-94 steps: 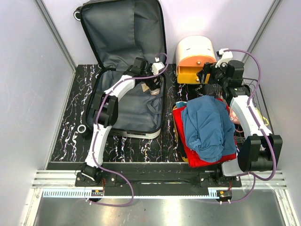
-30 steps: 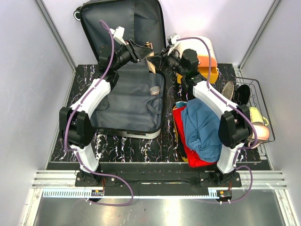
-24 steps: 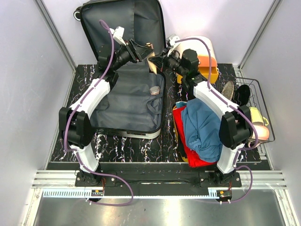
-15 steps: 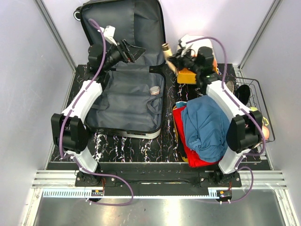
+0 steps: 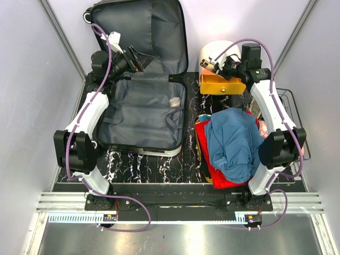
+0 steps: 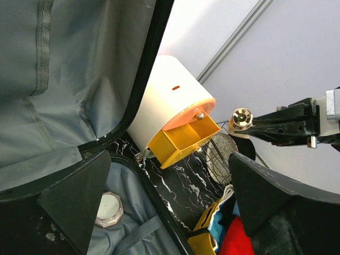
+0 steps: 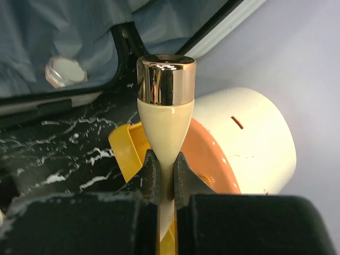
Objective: Open, take out, and arrange the luggage
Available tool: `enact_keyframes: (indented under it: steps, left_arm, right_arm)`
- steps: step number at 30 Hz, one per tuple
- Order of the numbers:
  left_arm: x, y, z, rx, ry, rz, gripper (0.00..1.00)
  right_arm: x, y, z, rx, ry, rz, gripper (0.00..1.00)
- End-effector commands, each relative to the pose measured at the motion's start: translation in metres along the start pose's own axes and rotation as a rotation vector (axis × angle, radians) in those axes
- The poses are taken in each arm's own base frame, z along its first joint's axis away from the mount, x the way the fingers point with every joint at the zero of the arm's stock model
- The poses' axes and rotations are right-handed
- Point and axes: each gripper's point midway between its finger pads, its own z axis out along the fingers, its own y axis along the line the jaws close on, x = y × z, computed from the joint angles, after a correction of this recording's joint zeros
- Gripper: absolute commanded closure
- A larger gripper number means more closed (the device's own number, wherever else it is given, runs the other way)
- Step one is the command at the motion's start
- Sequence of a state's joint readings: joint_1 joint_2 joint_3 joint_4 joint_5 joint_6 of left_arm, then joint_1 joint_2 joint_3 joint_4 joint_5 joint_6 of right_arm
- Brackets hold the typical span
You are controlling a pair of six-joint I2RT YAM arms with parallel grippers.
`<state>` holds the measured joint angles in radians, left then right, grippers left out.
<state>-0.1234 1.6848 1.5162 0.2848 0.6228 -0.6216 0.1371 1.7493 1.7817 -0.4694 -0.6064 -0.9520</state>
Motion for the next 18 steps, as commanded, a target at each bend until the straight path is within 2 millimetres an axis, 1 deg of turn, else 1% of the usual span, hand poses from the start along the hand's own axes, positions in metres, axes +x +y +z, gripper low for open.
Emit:
enact_keyframes:
  steps: [1,2,5,11,13,16,18]
  left_arm:
    - [-0.015,-0.013,-0.002,0.042,-0.020,0.045,0.01]
    - [-0.016,-0.013,-0.002,0.042,-0.018,0.045,0.01]
    - [-0.016,-0.012,-0.004,0.045,-0.012,0.047,0.01]
    - [-0.017,-0.005,-0.006,0.028,-0.016,0.039,0.01]
    - [-0.015,-0.003,-0.007,0.025,-0.015,0.031,0.01]
    - [-0.016,-0.004,-0.010,0.021,-0.020,0.037,0.01]
    - [-0.014,0.000,-0.011,0.011,-0.018,0.034,0.01]
  right_arm:
    - [0.020,-0.008,-0.001,-0.049,0.095,-0.131,1.00]
    - [0.026,-0.012,0.000,-0.046,0.109,-0.154,1.00]
    - [0.035,-0.015,0.003,-0.059,0.141,-0.184,1.00]
    - [0.053,-0.012,0.008,-0.099,0.190,-0.192,1.00]
    - [0.063,-0.016,0.012,-0.090,0.220,-0.191,1.00]
    - [0.072,-0.021,0.016,-0.082,0.253,-0.196,1.00]
    - [0.077,-0.023,0.017,-0.079,0.271,-0.210,1.00]
